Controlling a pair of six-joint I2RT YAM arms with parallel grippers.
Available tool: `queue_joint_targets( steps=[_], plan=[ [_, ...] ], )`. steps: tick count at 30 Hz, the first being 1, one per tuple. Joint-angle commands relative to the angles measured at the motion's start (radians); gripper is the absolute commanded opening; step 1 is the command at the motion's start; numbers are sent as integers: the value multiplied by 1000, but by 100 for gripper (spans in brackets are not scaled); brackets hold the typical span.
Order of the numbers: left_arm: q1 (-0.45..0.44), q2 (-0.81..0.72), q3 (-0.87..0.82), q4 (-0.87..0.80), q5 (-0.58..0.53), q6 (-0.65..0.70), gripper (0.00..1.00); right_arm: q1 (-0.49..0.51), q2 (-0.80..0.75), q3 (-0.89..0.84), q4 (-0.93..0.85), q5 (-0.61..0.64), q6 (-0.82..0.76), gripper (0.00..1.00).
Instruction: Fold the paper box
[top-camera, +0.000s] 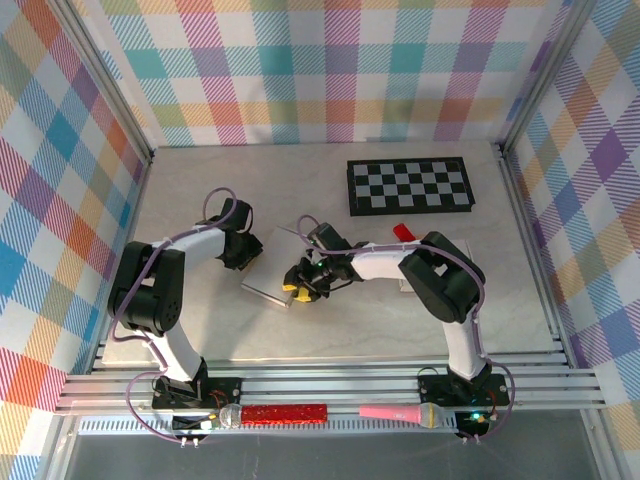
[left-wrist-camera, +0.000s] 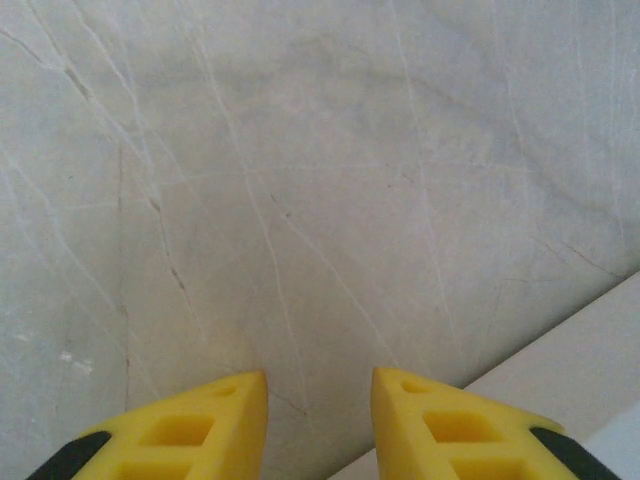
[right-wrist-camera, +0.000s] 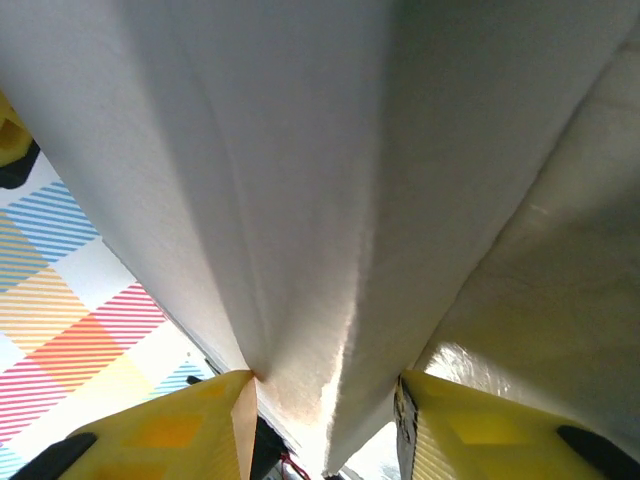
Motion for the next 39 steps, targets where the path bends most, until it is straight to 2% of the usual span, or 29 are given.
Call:
queue_joint_targets(
  steps=[1, 4, 8, 10, 13, 20, 21, 22, 23, 25, 29, 31, 32, 33, 36, 39],
  plan=[
    [-65, 57, -46, -53, 147, 0, 32, -31, 25, 21, 159, 43, 59, 41],
    [-64, 51, -26, -71, 125, 6, 35, -39, 1, 33, 87, 55, 28, 44],
    [-61, 34, 39, -132, 56, 36, 46, -53, -61, 25, -83, 97, -7, 51],
    [-58, 25, 80, -164, 16, 49, 52, -67, -130, -17, -136, 128, -9, 58],
    [-55, 7, 135, -198, -43, 65, 54, -84, -249, -29, -258, 183, -80, 65],
    [-45, -65, 190, -226, -153, 88, 58, -129, -483, 83, -651, 336, -271, 74],
    [-44, -87, 191, -228, -173, 92, 59, -143, -523, 92, -699, 369, -302, 83],
    [-44, -109, 190, -228, -192, 95, 72, -156, -562, 91, -729, 399, -329, 100],
    [-42, -140, 184, -224, -212, 102, 99, -176, -609, 90, -761, 432, -369, 99],
    [-41, -214, 156, -197, -244, 123, 100, -219, -706, 76, -801, 512, -457, 99],
    [-38, -400, 35, -82, -280, 201, 100, -264, -910, 23, -866, 821, -655, 99],
    [-38, -476, -15, -65, -312, 230, 100, -267, -976, -24, -900, 1064, -676, 99],
    [-38, -513, -42, -69, -371, 229, 100, -273, -1008, -74, -892, 1181, -686, 99],
    [-40, -548, -70, -77, -439, 222, 100, -287, -1047, -148, -826, 1238, -758, 99],
    [-45, -645, -165, -80, -608, 245, 100, -363, -1183, -412, -514, 1223, -1014, 99],
    [-45, -727, -267, 1, -670, 421, 100, -423, -1313, -685, -121, 1182, -1174, 99]
  ],
)
